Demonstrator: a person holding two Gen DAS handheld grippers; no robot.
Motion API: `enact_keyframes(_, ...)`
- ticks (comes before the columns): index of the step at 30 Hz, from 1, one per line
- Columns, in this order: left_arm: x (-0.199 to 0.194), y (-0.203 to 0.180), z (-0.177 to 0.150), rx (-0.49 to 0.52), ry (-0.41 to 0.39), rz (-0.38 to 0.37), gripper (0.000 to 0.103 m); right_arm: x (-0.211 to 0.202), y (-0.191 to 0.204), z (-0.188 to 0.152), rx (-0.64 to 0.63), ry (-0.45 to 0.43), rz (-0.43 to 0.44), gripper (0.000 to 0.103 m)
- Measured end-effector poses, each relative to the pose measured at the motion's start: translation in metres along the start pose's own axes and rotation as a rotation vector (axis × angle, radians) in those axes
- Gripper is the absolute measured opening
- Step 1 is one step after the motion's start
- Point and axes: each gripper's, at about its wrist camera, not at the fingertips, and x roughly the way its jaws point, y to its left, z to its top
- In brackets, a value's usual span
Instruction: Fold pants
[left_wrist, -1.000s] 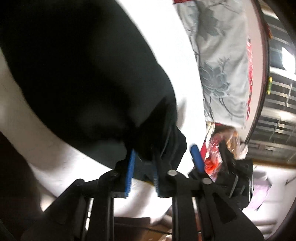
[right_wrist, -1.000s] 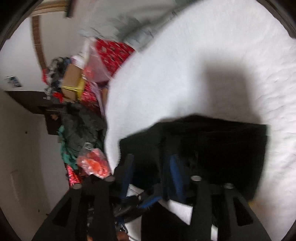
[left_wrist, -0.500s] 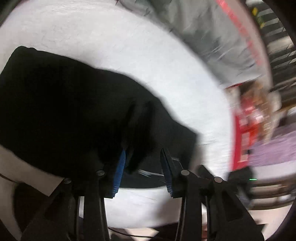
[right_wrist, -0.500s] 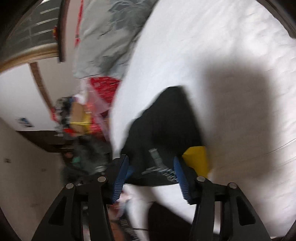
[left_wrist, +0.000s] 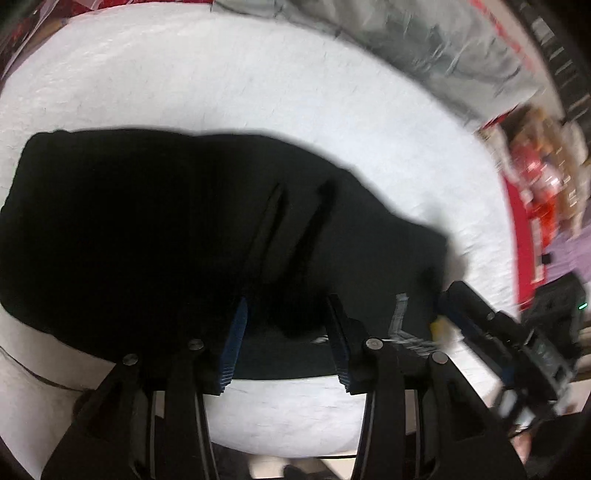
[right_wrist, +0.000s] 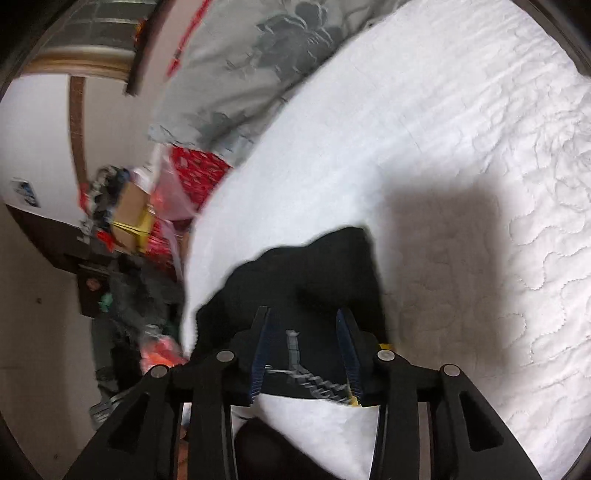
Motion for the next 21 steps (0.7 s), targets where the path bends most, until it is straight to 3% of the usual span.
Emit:
enact_keyframes(2,0.0,-0.003,-0.001,0.021,-0.021,0.012,0.041,0.013,-0.002,-0.004,-0.031,0.018,-0.075,0.036)
enact_keyframes(5,-0.016,-0.004,-0.003,0.044,-0.023,-0.024,0.041,0.005,0.01,-0.007,-0.056,-0.008,-0.076,0.039)
enact_keyframes(9,-0.046,0.016,-0.008,0.048,-0.036,-0.068,0.041,-0.013,0.046,-0.017,-0.186,-0.04,-0.1,0.044)
enact_keyframes(14,-0.086,0.076,-0.001,0.011,-0.049,-0.092,0.041,-0.015,0.096,-0.049,-0.392,-0.068,-0.175,0.047)
enact_keyframes(17,-0.104,0.124,0.017,-0.046,-0.037,-0.099,0.041,0.004,0.133,-0.071,-0.508,-0.078,-0.222,0.061)
enact_keyframes(21,-0.125,0.191,0.029,-0.121,-0.025,-0.144,0.041,0.037,0.177,-0.107,-0.648,-0.068,-0.232,0.064)
